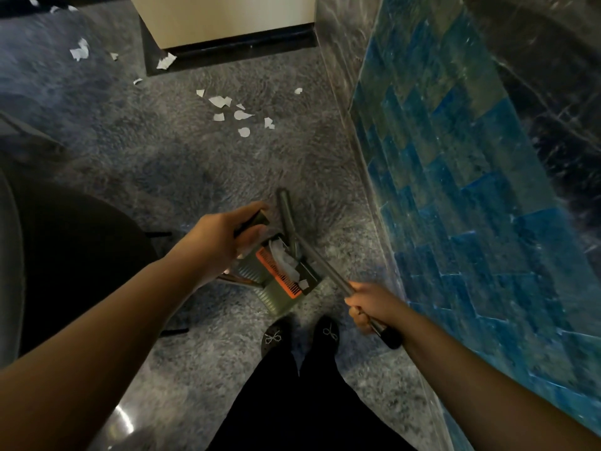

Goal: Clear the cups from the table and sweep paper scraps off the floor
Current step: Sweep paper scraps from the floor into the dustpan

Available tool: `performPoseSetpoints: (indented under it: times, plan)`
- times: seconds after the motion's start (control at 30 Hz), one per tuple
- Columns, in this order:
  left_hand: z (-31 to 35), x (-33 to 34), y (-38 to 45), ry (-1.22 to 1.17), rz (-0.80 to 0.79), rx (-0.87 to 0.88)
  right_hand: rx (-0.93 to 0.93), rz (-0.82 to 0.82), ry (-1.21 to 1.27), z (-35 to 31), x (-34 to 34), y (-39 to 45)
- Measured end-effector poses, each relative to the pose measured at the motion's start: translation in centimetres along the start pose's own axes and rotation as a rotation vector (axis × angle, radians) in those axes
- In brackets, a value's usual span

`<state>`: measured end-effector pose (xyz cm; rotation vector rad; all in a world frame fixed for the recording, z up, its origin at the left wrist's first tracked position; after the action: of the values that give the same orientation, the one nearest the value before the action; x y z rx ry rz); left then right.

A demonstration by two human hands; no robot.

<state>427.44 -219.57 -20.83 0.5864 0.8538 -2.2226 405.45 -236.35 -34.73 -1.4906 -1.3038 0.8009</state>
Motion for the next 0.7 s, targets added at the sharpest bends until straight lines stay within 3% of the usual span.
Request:
performPoseSetpoints:
  times: [0.27, 0.4, 0.57, 0.7]
  plan:
    - [-3.2, -2.0, -1.0, -0.153, 0.087, -0.121, -0.104, 0.119, 0.068, -2.5, -2.7, -1.2]
    - [-3.2, -1.8, -0.6, -0.095, 0.065, -0.068, -0.146, 0.117, 0.046, -5.4, -3.3, 0.4]
    - [-3.1, -2.2, -0.1, -0.066, 0.065, -0.035, -0.071, 0.173, 0.048, -6.5, -3.2, 4.2]
    - [-3.4, -2.1, -0.4, -0.064, 0.071, -0.037, -0.024, 0.095, 0.101, -5.3, -1.0, 5.7]
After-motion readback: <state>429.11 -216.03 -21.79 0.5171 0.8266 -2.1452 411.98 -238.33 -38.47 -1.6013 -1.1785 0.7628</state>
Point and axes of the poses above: each hand's wrist, its own y-axis towards the middle knuckle, its own x-axis out of the palm, z = x × y, the point moved 9 cm from there along y, towards the middle knuckle, and after that the axes turned 2 degrees about -y, right-handed, at the moved point
